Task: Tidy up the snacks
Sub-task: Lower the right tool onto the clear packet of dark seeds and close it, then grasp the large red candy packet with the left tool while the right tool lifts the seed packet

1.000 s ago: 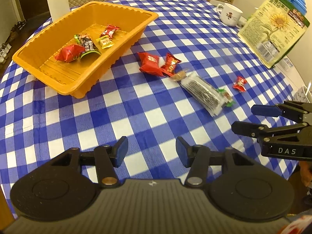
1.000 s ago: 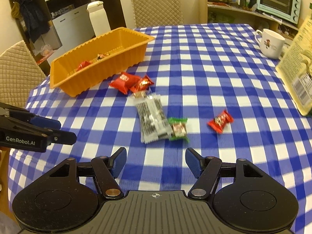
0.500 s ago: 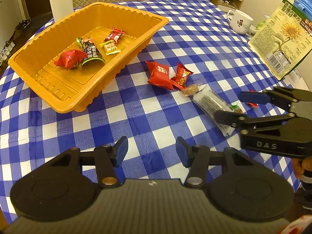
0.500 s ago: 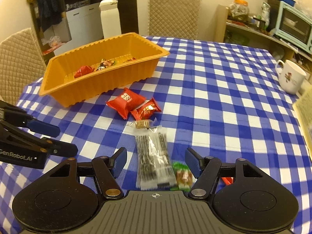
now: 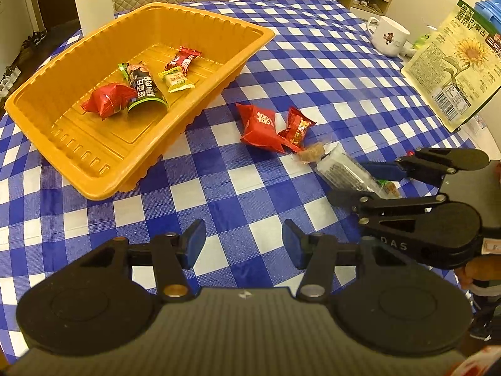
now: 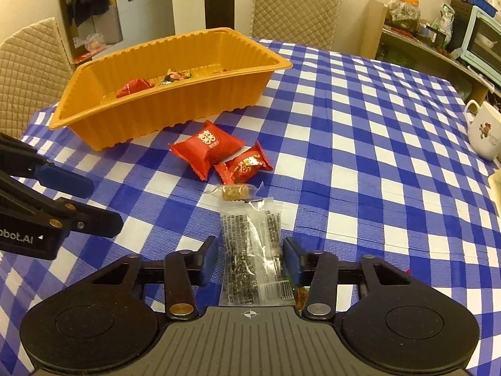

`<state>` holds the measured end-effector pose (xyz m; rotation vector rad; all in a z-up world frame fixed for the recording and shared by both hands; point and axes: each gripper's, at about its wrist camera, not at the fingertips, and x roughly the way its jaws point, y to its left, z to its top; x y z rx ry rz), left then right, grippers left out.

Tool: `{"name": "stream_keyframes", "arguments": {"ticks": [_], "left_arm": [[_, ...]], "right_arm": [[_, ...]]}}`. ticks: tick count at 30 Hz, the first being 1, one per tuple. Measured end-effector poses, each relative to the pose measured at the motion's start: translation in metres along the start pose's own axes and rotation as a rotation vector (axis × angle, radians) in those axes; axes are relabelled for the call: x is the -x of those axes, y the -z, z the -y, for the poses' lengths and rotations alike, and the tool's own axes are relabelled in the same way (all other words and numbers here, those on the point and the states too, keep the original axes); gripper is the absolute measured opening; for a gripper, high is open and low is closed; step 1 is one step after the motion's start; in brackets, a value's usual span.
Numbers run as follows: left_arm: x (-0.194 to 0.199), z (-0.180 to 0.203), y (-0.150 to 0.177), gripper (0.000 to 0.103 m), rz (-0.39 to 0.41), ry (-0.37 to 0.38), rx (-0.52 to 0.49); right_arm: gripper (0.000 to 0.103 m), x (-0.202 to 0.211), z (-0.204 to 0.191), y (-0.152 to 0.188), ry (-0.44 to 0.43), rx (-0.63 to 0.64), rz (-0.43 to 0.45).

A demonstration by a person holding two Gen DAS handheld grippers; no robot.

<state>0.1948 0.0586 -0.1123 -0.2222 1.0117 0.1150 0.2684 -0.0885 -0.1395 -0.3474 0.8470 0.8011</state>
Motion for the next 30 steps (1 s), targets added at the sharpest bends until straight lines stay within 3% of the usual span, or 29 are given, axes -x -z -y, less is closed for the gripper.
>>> {"name": "stream_keyframes", "arguments": {"ticks": [7,19,27,30], "left_arm": [[-0.002,0.005,-0.005,0.051,0.013,0.007,-0.019],[-0.010,0.023,-0.029,0.050,0.070,0.008,-0.074],[-0.024,0.036,-0.049,0.049,0.119,-0.056,-0.094],[-0.032,0.038,-0.055,0.042,0.123,-0.084,-0.096]], "right_arm": [[0.038,0.004,0.004,0.000,-0.001,-0.016,0.015],[0.038,0.041,0.040,-0.009,0.013,-0.214,0.096],[0.038,0.053,0.062,-0.008,0.040,-0.293,0.109],[0.038,0.055,0.067,-0.005,0.042,-0.308,0.107]]}}
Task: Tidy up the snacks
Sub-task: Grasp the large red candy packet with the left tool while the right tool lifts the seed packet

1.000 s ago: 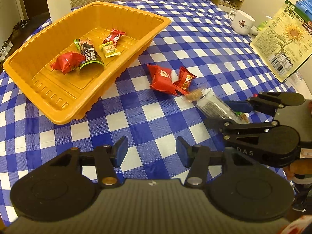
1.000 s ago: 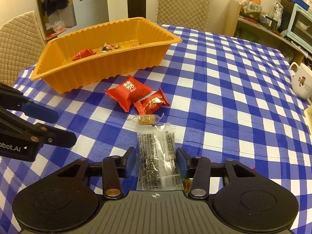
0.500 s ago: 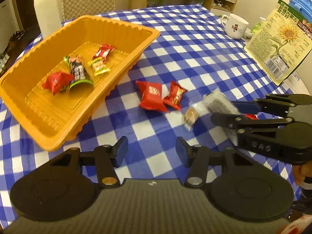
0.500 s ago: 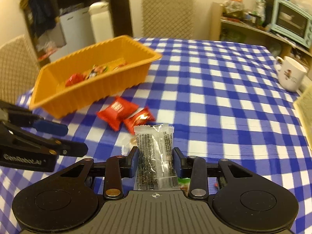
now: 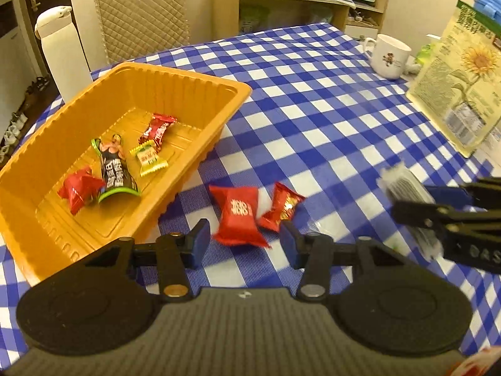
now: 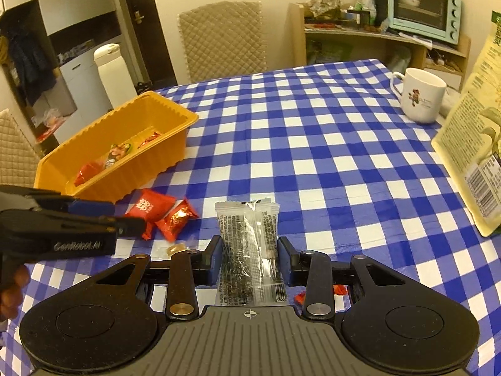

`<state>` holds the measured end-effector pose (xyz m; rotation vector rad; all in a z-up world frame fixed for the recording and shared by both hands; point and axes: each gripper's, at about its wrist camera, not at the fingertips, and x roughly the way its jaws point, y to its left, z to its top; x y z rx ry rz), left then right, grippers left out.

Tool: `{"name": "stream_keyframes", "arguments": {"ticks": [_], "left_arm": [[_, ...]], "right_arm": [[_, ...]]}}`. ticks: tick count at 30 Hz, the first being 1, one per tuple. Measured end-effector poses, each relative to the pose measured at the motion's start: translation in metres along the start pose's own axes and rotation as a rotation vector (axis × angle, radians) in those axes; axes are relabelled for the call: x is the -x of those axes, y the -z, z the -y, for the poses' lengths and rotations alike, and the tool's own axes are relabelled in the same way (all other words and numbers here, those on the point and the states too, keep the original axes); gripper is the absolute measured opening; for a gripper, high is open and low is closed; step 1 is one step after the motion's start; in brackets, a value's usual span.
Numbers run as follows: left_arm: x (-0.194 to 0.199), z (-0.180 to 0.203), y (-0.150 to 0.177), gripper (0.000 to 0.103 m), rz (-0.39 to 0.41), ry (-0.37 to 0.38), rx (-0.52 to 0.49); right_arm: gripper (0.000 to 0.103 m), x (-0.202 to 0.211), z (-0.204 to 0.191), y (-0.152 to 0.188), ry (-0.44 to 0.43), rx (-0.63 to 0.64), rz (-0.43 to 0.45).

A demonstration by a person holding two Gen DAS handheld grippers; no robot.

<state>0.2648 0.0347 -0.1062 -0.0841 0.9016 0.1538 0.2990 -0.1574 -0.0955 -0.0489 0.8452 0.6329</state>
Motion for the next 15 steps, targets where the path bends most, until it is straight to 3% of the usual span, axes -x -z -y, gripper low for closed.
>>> {"name": "stream_keyframes", "arguments": {"ticks": [5,15], "left_arm": [[-0.012,0.002,-0.006,0.040,-0.003,-0.025,-0.004],[-0.031,0.006,-0.005,0.027,-0.032,-0.057,-0.030]], "right_arm": [[0.038,-0.001,0.007,0.003,0.003,-0.015,-0.008],[0.038,-0.002,0.017,0.009,0.016,-0.037,-0.021]]}}
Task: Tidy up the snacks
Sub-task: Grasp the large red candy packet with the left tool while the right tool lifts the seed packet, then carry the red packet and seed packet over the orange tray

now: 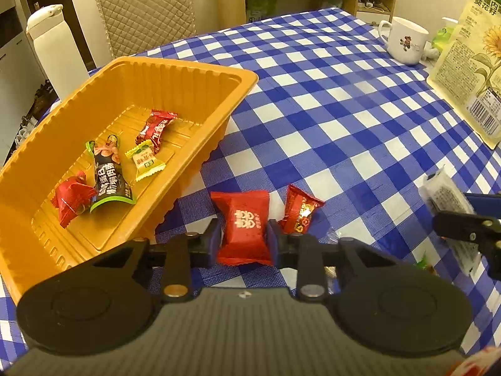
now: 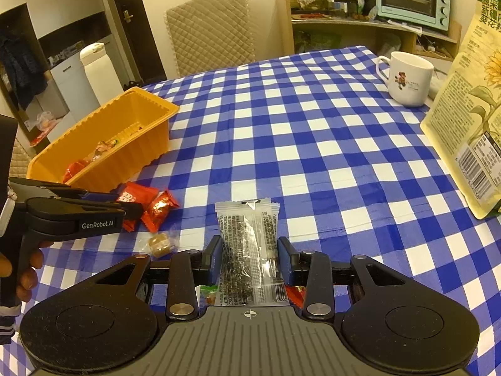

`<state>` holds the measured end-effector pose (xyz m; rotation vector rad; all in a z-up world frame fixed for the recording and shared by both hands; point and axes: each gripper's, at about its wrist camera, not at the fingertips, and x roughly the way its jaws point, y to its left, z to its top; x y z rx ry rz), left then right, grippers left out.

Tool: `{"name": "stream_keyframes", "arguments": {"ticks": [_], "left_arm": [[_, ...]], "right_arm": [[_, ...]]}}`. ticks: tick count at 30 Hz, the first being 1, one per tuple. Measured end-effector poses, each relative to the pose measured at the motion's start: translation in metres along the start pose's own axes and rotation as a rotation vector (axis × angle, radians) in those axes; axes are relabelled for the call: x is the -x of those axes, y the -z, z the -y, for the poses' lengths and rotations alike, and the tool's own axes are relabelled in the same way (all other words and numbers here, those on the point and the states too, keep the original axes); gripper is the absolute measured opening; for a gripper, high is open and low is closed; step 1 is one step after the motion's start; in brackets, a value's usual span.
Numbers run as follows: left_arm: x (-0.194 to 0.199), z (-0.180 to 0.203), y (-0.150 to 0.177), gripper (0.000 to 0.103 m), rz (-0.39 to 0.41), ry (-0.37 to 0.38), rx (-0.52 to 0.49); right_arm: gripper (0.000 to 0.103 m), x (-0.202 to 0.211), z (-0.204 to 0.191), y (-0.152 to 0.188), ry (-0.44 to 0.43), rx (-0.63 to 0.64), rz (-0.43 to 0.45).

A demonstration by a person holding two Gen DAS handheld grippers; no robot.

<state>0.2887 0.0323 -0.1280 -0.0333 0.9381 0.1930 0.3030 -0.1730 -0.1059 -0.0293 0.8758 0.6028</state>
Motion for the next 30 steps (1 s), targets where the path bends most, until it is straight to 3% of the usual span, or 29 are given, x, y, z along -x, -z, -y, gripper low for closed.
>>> {"name": "stream_keyframes", "arguments": {"ticks": [9,30], "left_arm": [[0.011,0.004,0.004,0.023,0.019,0.008,-0.011],[0.100,-0.029,0.034,0.023,0.077,0.043,0.107]], "right_arm": [[0.038,0.004,0.001,0.002,-0.012,-0.004,0.001],[0.038,0.023,-0.043,-0.004,-0.144,0.083,0.019]]}}
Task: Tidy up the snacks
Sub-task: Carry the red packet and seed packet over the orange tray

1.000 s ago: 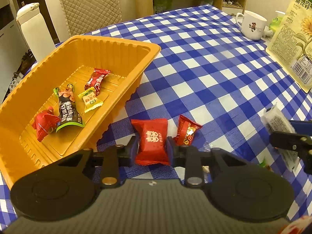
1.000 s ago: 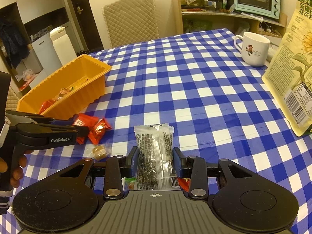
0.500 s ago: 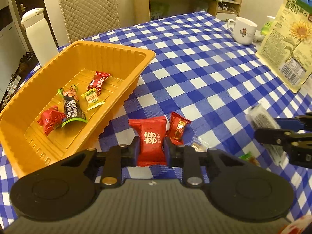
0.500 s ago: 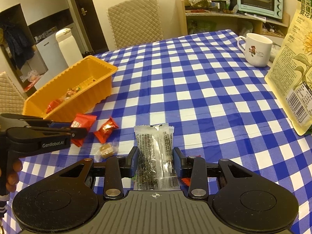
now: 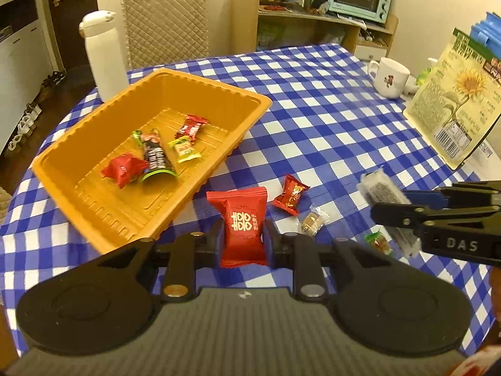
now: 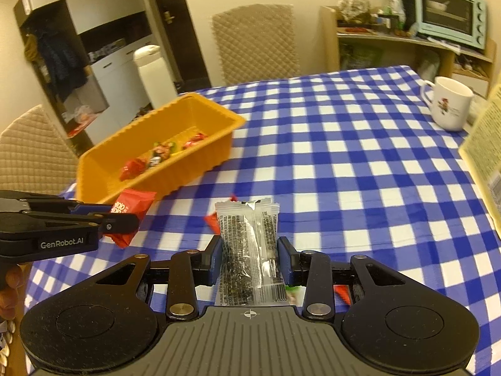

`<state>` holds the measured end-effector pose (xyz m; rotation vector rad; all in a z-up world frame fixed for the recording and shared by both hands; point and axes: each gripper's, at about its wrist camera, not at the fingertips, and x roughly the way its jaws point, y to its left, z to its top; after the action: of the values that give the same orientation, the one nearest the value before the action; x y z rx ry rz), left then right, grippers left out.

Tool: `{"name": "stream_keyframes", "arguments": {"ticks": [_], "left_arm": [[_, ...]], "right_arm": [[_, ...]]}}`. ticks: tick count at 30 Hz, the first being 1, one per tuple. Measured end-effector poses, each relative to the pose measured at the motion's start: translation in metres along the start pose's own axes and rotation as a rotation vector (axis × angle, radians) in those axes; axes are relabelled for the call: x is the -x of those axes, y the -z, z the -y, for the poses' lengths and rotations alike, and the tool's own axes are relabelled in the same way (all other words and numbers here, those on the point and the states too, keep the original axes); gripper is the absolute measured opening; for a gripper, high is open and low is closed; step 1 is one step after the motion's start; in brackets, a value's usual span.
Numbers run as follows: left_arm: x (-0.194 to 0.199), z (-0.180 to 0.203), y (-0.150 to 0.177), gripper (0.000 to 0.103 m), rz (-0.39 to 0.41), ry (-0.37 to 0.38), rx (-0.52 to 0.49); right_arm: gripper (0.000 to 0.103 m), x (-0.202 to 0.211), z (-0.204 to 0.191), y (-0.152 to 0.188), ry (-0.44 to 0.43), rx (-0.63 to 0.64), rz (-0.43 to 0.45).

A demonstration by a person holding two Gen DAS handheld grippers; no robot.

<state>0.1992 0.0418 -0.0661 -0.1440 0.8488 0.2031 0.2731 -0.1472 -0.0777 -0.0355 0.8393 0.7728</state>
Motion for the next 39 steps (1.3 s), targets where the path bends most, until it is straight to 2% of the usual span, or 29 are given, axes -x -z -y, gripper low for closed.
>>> {"name": "stream_keyframes", "arguments": {"ticks": [10,18,30,39], "left_arm": [[0.034,-0.023,0.006,0.023,0.018,-0.029,0.069],[0.047,-0.049,-0.001,0.023,0.036,-0.074,0.137],[0.037,-0.088,-0.033,0.023,0.074,-0.157,0.271],[0.011,-0.114,-0.048,0.023,0.062,-0.196,0.353]], "right_arm": [[0.038,-0.011,-0.042,-0.007,-0.097,0.072,-0.035],[0.038,-0.029,-0.077,-0.027,-0.176,0.149,-0.036],[0.038,-0.082,-0.118,-0.088,-0.253,0.213,0.013],[0.038,-0.130,-0.123,-0.114,-0.267,0.224,0.006]]}}
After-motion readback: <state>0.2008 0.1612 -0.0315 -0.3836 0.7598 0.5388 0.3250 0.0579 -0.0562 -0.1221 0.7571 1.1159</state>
